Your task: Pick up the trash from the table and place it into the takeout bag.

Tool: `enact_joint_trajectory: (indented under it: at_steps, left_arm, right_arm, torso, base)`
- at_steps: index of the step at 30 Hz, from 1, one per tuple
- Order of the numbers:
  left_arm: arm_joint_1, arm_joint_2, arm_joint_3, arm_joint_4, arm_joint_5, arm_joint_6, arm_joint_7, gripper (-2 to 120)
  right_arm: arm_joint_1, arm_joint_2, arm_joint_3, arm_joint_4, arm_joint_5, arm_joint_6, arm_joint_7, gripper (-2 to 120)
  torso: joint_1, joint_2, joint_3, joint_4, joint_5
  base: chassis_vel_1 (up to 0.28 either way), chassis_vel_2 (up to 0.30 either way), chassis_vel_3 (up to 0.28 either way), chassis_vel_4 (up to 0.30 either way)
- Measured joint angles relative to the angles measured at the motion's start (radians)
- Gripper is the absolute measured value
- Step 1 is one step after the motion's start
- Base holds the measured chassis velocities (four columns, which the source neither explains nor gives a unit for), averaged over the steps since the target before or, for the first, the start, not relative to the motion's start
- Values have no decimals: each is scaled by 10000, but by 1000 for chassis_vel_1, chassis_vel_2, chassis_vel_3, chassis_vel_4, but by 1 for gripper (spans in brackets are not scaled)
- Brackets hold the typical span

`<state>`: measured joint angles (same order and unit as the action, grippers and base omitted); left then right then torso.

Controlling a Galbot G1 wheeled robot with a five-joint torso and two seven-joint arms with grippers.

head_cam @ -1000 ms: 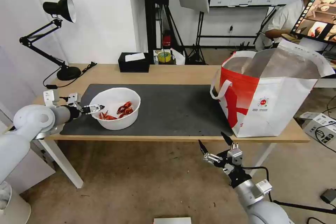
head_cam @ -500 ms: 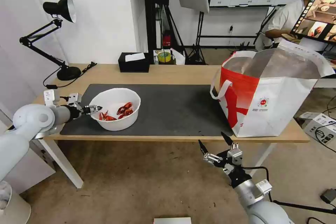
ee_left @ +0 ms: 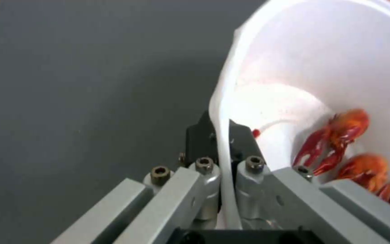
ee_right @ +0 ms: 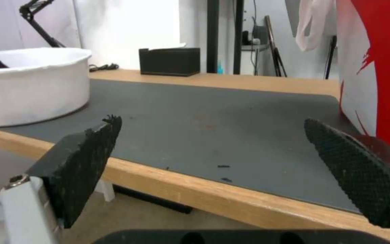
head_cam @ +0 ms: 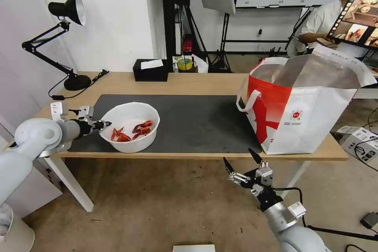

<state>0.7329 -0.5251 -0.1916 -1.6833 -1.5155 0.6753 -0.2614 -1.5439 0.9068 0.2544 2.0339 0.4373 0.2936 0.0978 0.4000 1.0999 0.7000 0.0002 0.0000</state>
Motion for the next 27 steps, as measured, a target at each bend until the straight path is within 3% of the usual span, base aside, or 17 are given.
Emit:
enact_joint_trajectory:
  at_steps: [3,13,21,27]
  left_arm:
    - [-357,-156,14,-180,-404,-49,-349,0]
    - [-1510,-189,690,-356,-809,-149,-517,0]
    - [-3008,-556,1717,-723,-1346,-196,-865,0]
    - [-4852,-1420,3172,-600,-1817,-366,-1200,0]
  right_arm:
    - [0,0,0,0,0,0,0,100]
    - [0,0,0,1,0,0,0,100]
    - [-1,0,0,0,0,0,0,100]
    - [-1,0,0,0,0,0,-1,100]
  torso:
    - [0,1,0,0,-1]
    - [0,1,0,-1,0]
    - [0,0,0,0,2]
    - [2,0,0,-2,2]
  base:
    - [0,0,0,0]
    - [0,0,0,0]
    - [0,0,0,0]
    - [0,0,0,0]
